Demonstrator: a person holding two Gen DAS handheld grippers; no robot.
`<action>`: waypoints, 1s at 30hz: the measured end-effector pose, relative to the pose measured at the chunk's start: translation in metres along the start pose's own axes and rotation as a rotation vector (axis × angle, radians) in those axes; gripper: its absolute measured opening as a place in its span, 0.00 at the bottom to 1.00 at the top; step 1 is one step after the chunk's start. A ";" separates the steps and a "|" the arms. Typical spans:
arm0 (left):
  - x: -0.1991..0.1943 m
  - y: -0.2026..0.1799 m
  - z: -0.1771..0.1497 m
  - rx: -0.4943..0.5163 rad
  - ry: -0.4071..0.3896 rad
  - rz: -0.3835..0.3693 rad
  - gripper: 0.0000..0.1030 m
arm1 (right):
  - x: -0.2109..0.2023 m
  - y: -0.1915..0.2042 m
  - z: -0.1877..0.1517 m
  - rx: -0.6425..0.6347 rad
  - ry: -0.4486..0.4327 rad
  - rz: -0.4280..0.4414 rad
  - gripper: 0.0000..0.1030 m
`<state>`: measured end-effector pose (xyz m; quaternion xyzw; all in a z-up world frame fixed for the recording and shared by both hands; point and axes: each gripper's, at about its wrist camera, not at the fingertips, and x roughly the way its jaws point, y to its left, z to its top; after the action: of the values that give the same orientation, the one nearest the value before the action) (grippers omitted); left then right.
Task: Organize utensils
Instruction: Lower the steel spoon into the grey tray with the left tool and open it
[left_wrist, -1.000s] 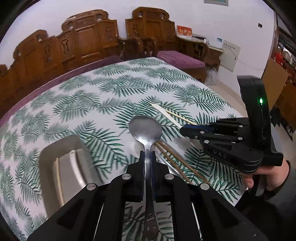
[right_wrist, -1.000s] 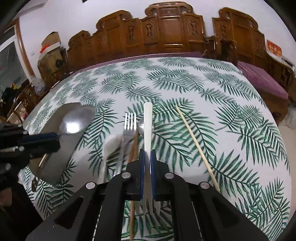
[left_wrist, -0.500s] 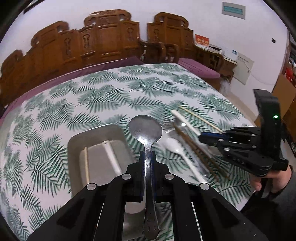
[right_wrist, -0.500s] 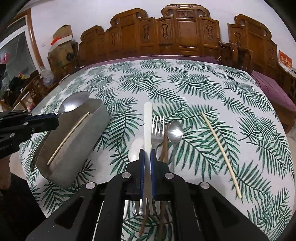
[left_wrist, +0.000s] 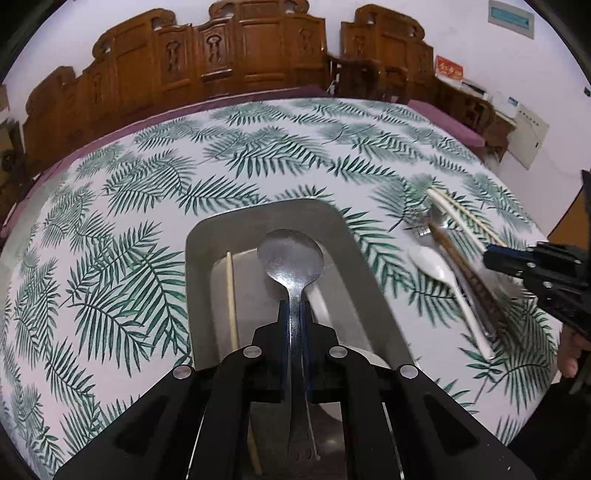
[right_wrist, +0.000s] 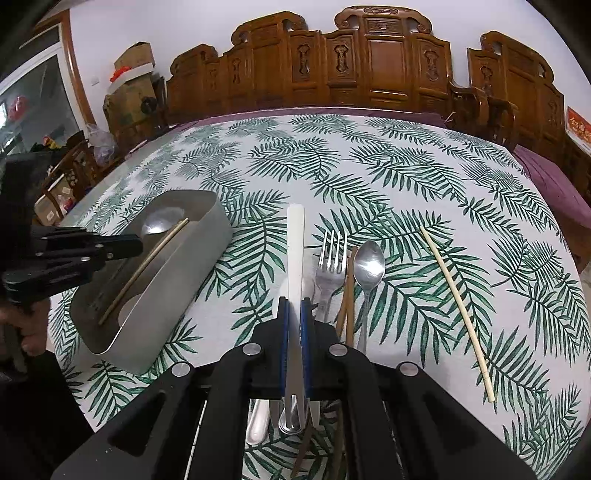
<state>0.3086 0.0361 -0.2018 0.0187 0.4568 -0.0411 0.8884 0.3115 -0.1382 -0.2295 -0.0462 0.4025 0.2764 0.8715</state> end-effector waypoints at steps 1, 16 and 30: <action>0.002 0.001 0.000 0.000 0.006 0.002 0.05 | 0.000 0.000 0.000 -0.001 0.001 0.002 0.07; 0.015 0.008 -0.002 -0.012 0.065 0.014 0.05 | 0.000 0.005 -0.003 -0.007 0.009 0.011 0.07; -0.025 0.030 0.002 -0.053 -0.039 -0.008 0.21 | -0.007 0.036 0.005 0.001 -0.023 0.057 0.07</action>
<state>0.2988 0.0671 -0.1802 -0.0072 0.4405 -0.0329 0.8971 0.2927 -0.1091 -0.2161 -0.0312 0.3935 0.3014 0.8680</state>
